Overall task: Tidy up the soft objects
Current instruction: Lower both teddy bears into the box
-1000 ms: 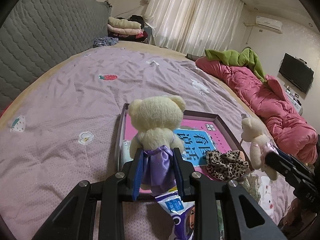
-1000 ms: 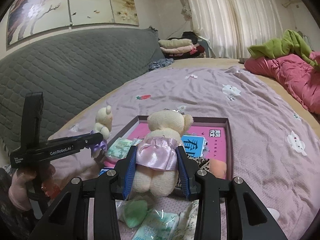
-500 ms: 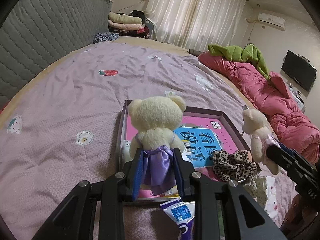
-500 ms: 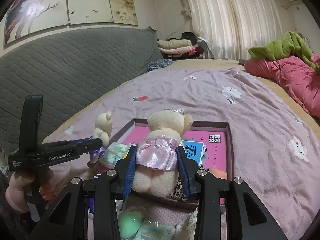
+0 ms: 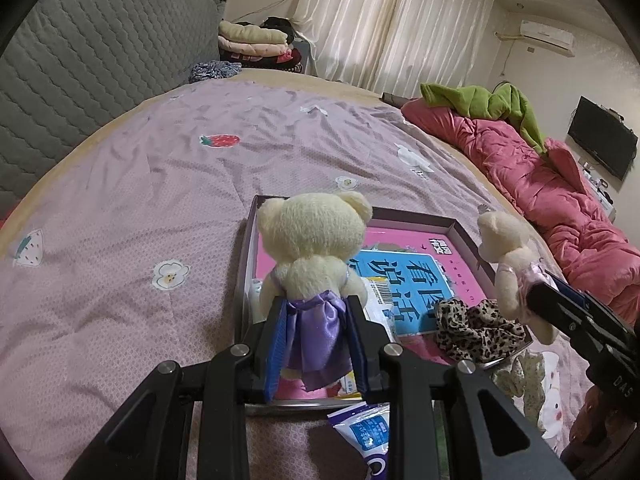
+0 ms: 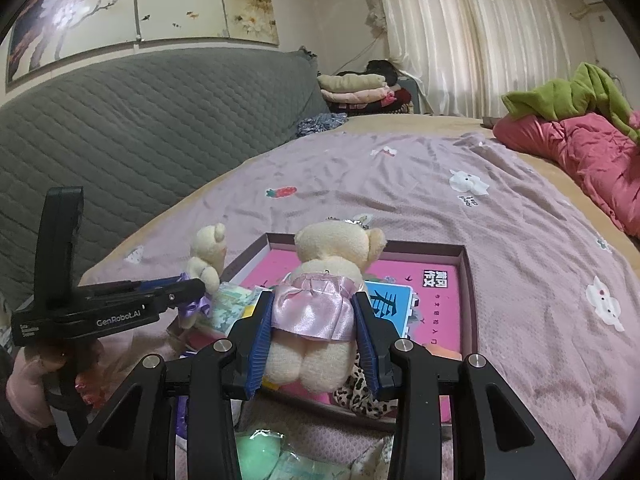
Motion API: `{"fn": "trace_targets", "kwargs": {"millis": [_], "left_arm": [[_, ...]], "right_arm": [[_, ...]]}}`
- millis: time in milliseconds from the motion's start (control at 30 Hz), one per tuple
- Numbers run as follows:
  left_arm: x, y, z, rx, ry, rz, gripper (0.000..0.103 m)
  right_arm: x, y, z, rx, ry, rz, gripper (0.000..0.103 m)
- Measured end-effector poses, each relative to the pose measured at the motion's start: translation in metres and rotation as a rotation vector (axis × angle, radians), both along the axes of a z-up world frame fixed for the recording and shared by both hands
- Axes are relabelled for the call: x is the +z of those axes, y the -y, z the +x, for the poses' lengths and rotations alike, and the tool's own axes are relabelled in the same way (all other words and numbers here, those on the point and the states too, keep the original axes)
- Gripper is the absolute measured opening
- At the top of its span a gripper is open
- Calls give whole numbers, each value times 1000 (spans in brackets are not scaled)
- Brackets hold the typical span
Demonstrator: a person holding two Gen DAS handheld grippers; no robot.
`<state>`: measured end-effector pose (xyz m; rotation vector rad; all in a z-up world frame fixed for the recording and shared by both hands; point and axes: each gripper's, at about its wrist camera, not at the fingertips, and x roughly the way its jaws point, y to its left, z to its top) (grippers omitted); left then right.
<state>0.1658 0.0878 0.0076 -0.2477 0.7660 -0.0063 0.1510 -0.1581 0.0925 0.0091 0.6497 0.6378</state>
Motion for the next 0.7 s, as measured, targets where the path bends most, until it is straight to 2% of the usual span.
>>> {"fn": "trace_targets", "kwargs": {"millis": [433,700], "left_arm": [[-7,-3,8,2,-19,0,29],[-16,-1,13,-3,-45,15,29]], "right_arm": [[-8,-7,6,12,-16,-19,40],[-22,-21,9,35,-40,-79,40]]}}
